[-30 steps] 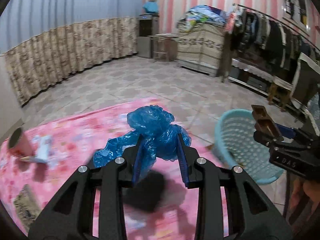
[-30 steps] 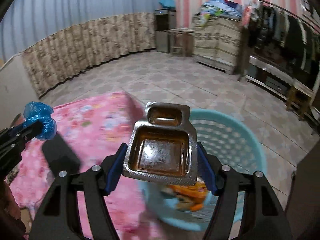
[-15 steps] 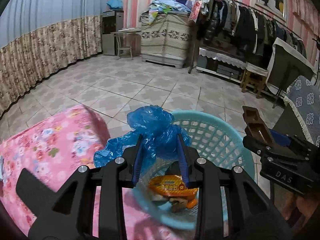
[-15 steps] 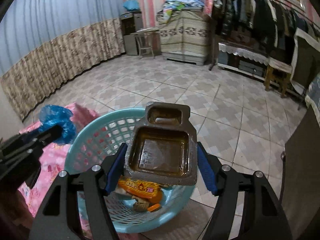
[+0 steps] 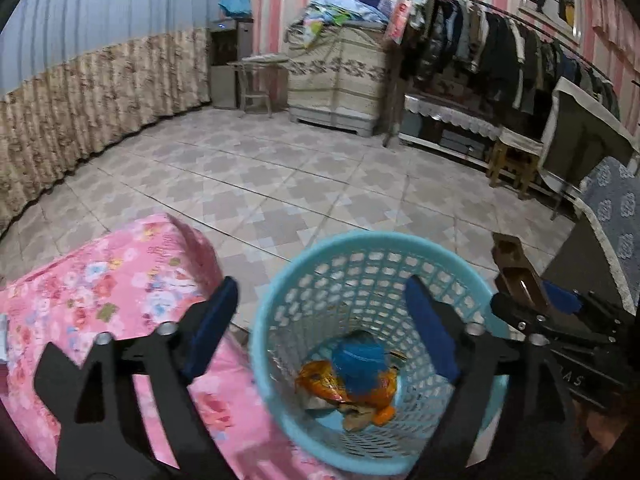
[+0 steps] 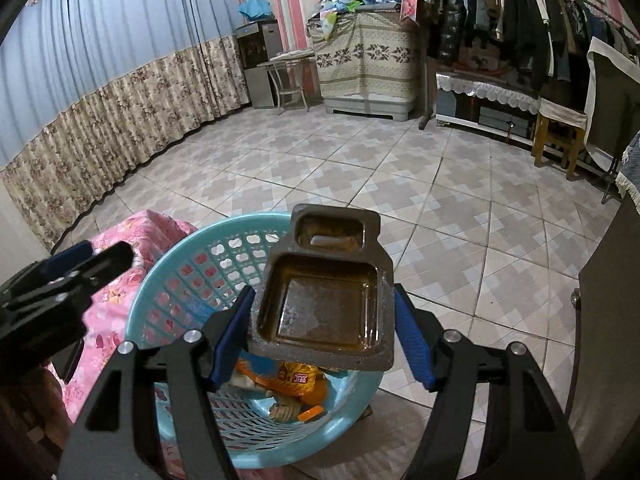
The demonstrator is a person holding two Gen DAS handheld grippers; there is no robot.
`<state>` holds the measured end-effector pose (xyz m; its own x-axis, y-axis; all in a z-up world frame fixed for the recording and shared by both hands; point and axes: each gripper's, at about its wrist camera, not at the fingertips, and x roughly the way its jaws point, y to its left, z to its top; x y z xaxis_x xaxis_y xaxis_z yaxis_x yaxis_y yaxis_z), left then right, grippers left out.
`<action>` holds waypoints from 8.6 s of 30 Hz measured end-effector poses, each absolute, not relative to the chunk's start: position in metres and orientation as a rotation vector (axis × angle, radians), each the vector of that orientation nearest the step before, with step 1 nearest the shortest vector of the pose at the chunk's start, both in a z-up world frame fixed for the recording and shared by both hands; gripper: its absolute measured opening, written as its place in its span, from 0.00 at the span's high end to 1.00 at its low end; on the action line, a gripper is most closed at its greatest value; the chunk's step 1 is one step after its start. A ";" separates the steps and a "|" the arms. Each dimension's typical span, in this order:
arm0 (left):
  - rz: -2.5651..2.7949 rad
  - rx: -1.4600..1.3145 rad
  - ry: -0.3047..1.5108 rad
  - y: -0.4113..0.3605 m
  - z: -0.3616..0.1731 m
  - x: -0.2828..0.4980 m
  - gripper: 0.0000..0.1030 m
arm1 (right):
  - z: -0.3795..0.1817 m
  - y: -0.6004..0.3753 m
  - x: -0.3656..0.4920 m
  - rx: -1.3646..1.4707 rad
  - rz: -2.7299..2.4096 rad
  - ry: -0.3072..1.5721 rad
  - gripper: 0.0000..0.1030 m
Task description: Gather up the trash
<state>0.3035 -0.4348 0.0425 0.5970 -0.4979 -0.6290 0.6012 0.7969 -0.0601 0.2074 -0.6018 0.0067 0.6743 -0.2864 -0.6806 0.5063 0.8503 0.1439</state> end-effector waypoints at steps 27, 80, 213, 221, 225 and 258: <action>-0.259 0.094 0.637 -0.166 0.057 0.301 0.05 | 0.005 -0.529 0.253 0.288 -0.451 0.720 0.12; -0.150 -0.021 0.925 0.031 -0.038 0.341 1.00 | -0.010 -0.246 0.326 0.009 0.005 0.768 0.09; -0.153 -0.042 0.796 0.094 0.018 0.340 1.00 | 0.025 -0.089 0.390 -0.189 0.425 0.668 0.91; -0.218 0.010 0.770 0.054 0.024 0.328 1.00 | 0.055 -0.153 0.342 -0.122 0.369 0.617 0.91; -0.249 0.042 0.748 0.029 0.029 0.318 1.00 | 0.060 -0.196 0.314 -0.100 0.308 0.601 0.91; -0.723 0.175 0.713 -0.386 0.027 0.286 1.00 | 0.053 -0.576 0.219 0.275 -0.224 0.535 0.91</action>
